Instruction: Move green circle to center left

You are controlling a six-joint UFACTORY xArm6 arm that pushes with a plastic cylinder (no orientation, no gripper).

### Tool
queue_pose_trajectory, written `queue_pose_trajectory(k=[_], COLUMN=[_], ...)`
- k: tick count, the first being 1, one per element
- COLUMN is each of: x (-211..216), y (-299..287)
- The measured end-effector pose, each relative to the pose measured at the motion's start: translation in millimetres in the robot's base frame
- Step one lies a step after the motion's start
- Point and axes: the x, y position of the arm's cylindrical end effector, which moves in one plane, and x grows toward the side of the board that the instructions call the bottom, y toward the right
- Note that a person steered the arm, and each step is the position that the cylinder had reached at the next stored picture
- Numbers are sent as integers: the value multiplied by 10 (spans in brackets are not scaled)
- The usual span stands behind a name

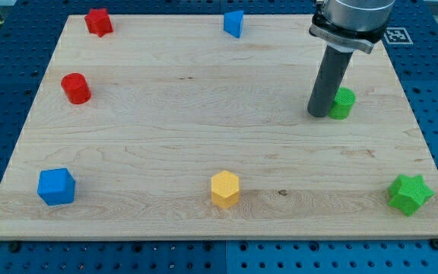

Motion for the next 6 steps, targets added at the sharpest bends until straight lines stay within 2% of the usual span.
queue_pose_trajectory(k=[2,4,5,6], x=[33,-29,-21,-14], y=[79,592,610,55])
